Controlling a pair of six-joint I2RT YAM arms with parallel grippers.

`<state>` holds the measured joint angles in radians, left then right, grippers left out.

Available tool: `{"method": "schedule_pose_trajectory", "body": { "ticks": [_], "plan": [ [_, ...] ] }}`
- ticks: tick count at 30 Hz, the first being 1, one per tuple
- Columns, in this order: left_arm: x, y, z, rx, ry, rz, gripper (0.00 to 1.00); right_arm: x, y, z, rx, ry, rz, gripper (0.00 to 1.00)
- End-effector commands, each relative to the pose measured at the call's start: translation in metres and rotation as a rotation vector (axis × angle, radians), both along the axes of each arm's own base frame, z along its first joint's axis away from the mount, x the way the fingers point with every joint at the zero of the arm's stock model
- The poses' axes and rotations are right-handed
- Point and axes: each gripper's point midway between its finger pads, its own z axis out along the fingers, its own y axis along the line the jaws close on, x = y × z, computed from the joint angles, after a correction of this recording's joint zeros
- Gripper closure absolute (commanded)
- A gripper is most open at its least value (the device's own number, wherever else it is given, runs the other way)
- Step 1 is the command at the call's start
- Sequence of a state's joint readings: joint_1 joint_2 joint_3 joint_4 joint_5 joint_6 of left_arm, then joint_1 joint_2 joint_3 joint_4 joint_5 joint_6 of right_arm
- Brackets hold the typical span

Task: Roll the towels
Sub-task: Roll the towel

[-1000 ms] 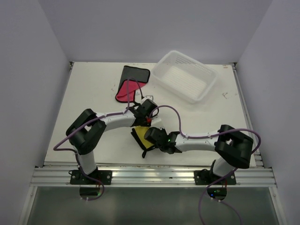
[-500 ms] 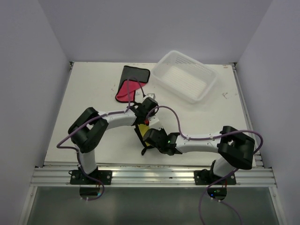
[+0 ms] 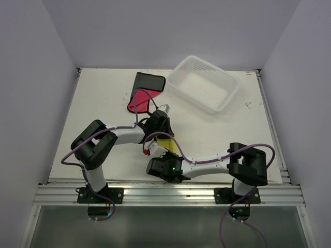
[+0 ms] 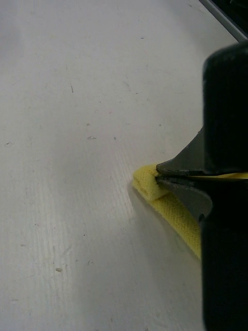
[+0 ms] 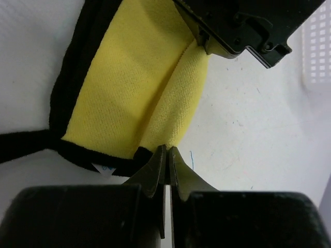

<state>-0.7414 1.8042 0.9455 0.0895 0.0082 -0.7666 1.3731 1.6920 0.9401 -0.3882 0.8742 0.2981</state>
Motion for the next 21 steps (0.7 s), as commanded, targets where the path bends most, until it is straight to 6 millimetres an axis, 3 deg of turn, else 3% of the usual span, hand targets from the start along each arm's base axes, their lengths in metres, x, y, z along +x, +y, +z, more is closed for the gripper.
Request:
{"method": "schedule_pose_trajectory", "body": {
  "ticks": [1, 10, 21],
  "plan": [
    [0.043, 0.002, 0.042, -0.127, -0.175, 0.092, 1.0, -0.014, 0.011, 0.007, -0.083, -0.045, 0.075, 1.0],
    [0.027, 0.017, 0.057, -0.211, -0.234, 0.085, 1.0, -0.015, 0.009, 0.002, -0.172, -0.079, 0.075, 1.0],
    [0.014, 0.028, 0.053, -0.231, -0.243, 0.071, 1.0, -0.03, 0.017, -0.018, -0.44, -0.121, 0.224, 1.0]
  ]
}}
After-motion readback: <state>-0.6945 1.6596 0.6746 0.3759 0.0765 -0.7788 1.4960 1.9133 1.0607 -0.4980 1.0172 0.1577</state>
